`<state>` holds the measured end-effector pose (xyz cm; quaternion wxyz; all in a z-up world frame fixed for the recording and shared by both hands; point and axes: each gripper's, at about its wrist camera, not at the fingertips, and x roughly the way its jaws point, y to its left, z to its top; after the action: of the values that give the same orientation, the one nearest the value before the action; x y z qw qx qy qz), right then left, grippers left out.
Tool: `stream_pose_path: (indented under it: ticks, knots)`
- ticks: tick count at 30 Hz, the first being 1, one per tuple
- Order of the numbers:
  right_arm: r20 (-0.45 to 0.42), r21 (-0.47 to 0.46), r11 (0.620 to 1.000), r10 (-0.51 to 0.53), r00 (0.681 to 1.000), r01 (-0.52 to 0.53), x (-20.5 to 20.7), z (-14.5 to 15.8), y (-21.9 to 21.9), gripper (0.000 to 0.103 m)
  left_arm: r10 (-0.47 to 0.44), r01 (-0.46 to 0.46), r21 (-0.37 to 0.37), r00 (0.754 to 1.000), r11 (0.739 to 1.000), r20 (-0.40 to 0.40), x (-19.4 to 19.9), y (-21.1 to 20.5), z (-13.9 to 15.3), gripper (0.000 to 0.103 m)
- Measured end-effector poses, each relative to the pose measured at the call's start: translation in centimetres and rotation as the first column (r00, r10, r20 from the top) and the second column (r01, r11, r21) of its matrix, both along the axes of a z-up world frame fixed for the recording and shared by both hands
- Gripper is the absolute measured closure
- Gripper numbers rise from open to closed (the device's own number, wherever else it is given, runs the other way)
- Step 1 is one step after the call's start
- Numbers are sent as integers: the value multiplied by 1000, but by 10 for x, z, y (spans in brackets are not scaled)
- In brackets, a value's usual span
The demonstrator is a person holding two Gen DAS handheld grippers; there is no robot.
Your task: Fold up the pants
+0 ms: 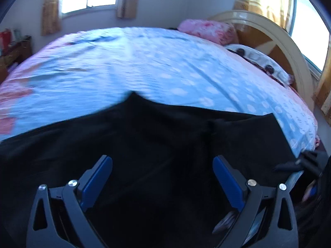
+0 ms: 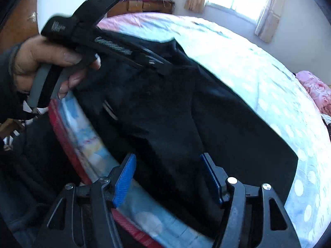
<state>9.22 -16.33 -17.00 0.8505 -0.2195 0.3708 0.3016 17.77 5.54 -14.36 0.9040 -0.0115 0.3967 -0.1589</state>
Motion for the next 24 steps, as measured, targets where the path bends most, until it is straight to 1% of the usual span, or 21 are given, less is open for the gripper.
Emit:
stream_pose_path:
  ticks: [2,4,5,7,8,10,11,12,13,14,15,17,19,20,22,23,24]
  knots:
    - [25,47,999,11,1000,-12,-9,9,-3,38,55,-56,24,998,998,32,-13,40,8,3]
    - [34,95,995,11,999,-15,-14,14,-4,38,131,-134,71,991,988,39,-22,86,13,3]
    - [35,115,993,10,999,-14,-16,15,-4,38,181,-184,102,983,978,45,-26,114,15,3]
    - [41,151,988,17,999,-23,-16,16,-1,38,280,-284,155,959,946,43,-30,160,15,3]
    - [34,167,986,24,999,-30,-16,15,3,38,320,-323,156,946,934,40,-31,185,15,3]
    - [23,170,985,30,999,-33,-6,11,7,38,365,-362,131,931,923,3,-29,222,9,3]
    - [24,174,984,33,999,-37,-5,9,11,38,389,-384,103,921,917,-25,-28,239,4,4]
    - [22,175,984,35,999,-38,-5,8,14,38,390,-386,71,920,920,-46,-27,250,-1,4]
    - [16,173,984,38,999,-41,-4,7,18,38,384,-382,42,921,923,-69,-25,259,-7,6]
    - [15,172,984,41,999,-43,-2,7,22,38,393,-392,29,915,919,-93,-24,265,-14,10]
    - [17,172,984,44,999,-46,-2,8,24,38,384,-386,5,916,923,-113,-22,268,-19,14]
    - [14,174,984,49,999,-51,-2,8,32,38,361,-371,-66,924,926,-124,-22,269,-26,16]
    - [9,179,983,48,999,-48,-3,9,33,38,354,-363,-74,928,929,-113,-21,265,-27,17]
    - [3,183,982,43,999,-43,-2,8,33,38,338,-348,-85,935,934,-106,-21,262,-27,20]
    - [-17,198,980,29,999,-25,3,6,32,38,323,-333,-80,940,940,-110,-19,257,-29,22]
    - [-26,208,978,20,999,-14,5,6,31,38,309,-318,-73,945,945,-111,-18,253,-28,29]
    - [-35,216,976,9,999,-1,8,4,32,38,301,-310,-68,947,948,-114,-17,250,-27,39]
